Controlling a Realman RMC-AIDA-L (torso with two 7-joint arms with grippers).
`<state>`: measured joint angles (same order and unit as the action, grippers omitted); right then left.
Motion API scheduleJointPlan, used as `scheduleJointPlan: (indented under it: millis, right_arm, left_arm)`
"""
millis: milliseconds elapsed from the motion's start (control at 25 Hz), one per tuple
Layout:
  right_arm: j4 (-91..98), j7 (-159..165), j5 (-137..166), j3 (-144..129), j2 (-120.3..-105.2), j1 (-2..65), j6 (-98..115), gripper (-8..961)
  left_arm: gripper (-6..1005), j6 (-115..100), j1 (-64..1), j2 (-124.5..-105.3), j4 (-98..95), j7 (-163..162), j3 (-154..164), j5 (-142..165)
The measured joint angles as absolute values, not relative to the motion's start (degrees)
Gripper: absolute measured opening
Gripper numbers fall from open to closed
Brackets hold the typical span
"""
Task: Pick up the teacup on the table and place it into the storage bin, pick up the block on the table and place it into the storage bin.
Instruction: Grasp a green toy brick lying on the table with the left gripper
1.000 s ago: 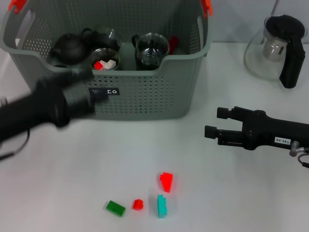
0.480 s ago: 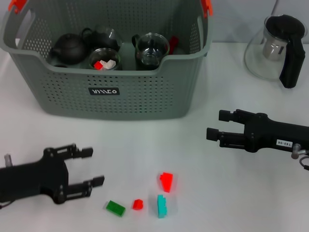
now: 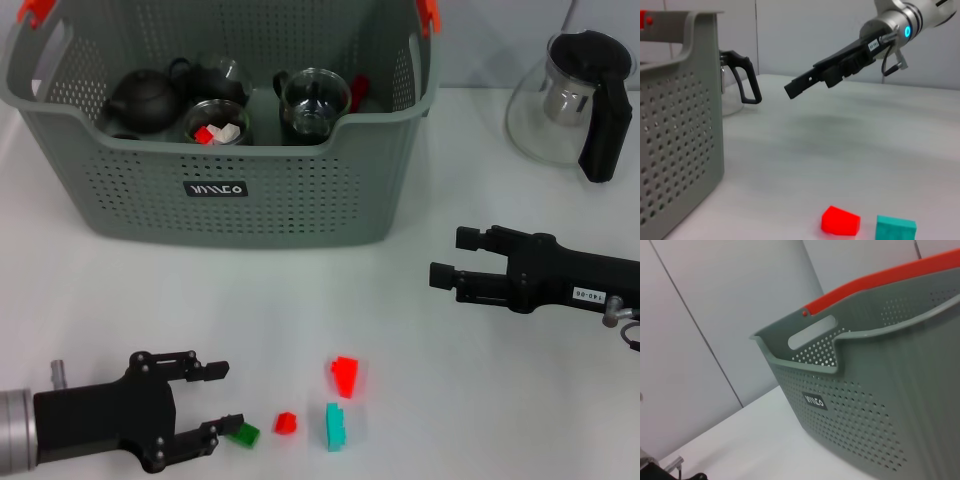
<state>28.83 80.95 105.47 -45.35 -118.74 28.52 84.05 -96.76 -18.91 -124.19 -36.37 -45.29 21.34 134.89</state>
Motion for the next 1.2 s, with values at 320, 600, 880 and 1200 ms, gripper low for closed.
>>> scheduleJointPlan:
  millis: [320, 600, 880, 1200]
  right_arm:
    - [28.8, 80.9, 105.5, -45.3, -118.74, 28.5, 83.8, 926]
    - [28.8, 80.9, 105.5, -45.3, -118.74, 28.5, 83.8, 926]
    - [28.8, 81.0, 105.5, -45.3, -118.74, 28.5, 83.8, 926]
    - [28.8, 81.0, 105.5, -45.4, -118.74, 28.5, 83.8, 926]
  left_arm:
    - [508, -94.7, -18.8, -124.27, -36.0, -45.0, 22.6, 136.4]
    - [462, -92.3, -18.3, -124.44, -34.1, -39.9, 22.6, 136.7]
    - [455, -90.1, -18.8, -124.46, -32.6, -39.0, 22.7, 137.7]
    - [453, -90.1, -18.7, -124.45, -32.4, -38.5, 22.7, 137.4]
